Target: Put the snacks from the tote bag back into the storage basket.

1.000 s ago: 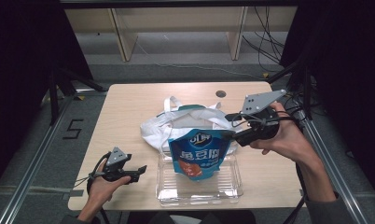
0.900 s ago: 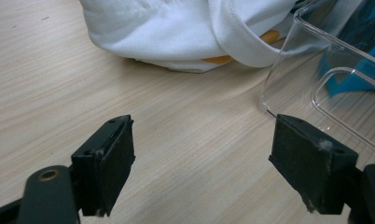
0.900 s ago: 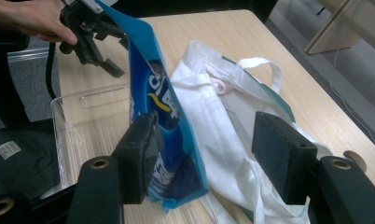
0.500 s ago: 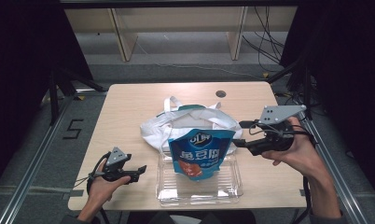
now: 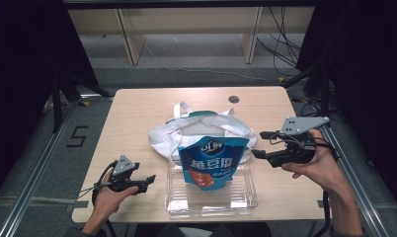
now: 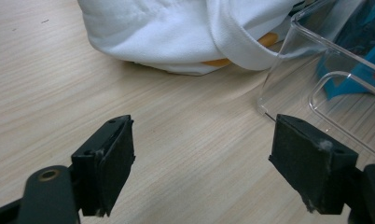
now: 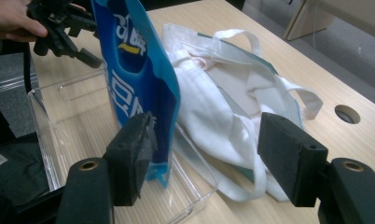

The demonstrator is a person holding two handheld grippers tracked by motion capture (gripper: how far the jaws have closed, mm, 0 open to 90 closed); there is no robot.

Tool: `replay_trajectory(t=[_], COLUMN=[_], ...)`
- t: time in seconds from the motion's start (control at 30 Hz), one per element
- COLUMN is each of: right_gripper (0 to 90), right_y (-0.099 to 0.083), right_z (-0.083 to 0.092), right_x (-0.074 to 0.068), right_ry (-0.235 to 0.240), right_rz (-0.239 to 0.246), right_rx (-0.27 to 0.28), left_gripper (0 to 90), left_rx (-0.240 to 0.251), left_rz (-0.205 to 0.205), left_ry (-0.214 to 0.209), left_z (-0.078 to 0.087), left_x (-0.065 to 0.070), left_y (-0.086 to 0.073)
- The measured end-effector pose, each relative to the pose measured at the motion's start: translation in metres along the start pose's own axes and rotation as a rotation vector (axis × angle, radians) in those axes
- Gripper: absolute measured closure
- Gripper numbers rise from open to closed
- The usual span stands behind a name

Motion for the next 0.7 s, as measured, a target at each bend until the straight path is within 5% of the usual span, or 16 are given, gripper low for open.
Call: replay_trajectory(t=[0.47,0.63,0.7], right_gripper=[32.0,31.6,31.6], right_y=[-0.046,-0.056,-0.062], right_z=[-0.001,-0.005,-0.008], right_x=[0.018,0.023,0.025], right_ry=[-0.015,-0.027,-0.034], right_rz=[-0.087,-0.107,-0.12], right_rx=[-0.103,-0.143,-0.16], left_gripper=[20.8,20.8,20.8], left_rx=[0.017,-0.013,0.018], left_rz=[0.033,0.003,0.037], left_ry=[0.001,-0.001,0.0], left_z=[-0.002,0.0,-0.002], left_x=[0.001,-0.001,0.001], left_y=[0.002,-0.001,0.0])
Point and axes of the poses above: each handheld gripper's, and its own axes: z roughly backward along the jaws, y roughly out of its top, x roughly to its right, the point moved 8 cm from there along -z, roughly forward along the jaws, and after that the axes turned 3 degrees about z, right-handed, at the moved point
